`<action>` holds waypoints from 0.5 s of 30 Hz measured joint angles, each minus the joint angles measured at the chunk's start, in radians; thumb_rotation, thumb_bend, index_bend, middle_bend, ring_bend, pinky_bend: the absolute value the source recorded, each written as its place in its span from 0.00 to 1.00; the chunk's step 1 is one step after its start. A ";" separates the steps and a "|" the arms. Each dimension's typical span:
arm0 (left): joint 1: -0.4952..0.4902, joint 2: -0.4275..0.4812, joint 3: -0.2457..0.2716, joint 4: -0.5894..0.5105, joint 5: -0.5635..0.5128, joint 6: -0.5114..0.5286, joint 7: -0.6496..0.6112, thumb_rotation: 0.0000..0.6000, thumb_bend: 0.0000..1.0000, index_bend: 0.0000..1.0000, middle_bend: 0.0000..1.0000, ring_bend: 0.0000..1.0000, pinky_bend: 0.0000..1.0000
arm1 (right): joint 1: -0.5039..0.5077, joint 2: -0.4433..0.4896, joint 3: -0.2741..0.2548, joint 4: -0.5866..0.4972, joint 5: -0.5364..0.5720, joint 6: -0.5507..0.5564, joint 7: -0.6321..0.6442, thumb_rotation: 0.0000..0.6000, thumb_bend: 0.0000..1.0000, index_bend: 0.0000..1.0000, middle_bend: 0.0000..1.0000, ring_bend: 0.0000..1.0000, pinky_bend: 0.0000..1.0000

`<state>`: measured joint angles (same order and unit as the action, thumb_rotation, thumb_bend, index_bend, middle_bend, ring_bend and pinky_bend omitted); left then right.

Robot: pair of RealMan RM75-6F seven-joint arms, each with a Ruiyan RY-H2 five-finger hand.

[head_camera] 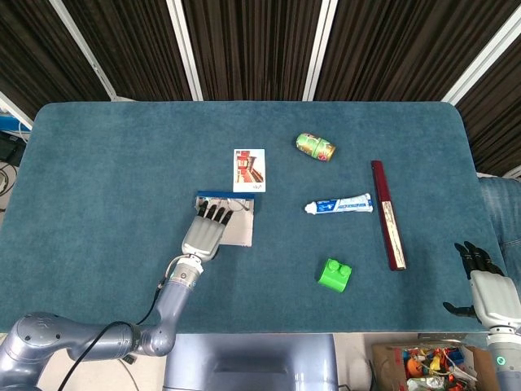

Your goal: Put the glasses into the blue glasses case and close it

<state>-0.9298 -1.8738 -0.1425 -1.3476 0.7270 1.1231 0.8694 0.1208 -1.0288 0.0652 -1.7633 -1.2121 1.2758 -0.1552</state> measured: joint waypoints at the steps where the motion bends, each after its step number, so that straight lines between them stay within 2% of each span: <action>1: 0.001 -0.004 -0.002 0.005 0.002 -0.001 0.000 1.00 0.19 0.08 0.11 0.06 0.05 | 0.000 0.000 0.000 0.000 0.000 0.000 0.000 1.00 0.10 0.00 0.00 0.03 0.23; 12: 0.005 -0.021 -0.009 0.027 0.019 -0.008 0.011 1.00 0.19 0.10 0.09 0.06 0.05 | 0.001 0.001 0.000 -0.002 0.003 -0.003 0.001 1.00 0.10 0.00 0.00 0.03 0.23; 15: 0.006 -0.024 -0.010 0.031 0.020 -0.008 0.018 1.00 0.22 0.12 0.09 0.06 0.05 | 0.001 0.002 0.000 -0.002 0.003 -0.003 0.002 1.00 0.10 0.00 0.00 0.03 0.23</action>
<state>-0.9236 -1.8977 -0.1528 -1.3165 0.7470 1.1156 0.8871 0.1217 -1.0269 0.0649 -1.7652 -1.2093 1.2730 -0.1535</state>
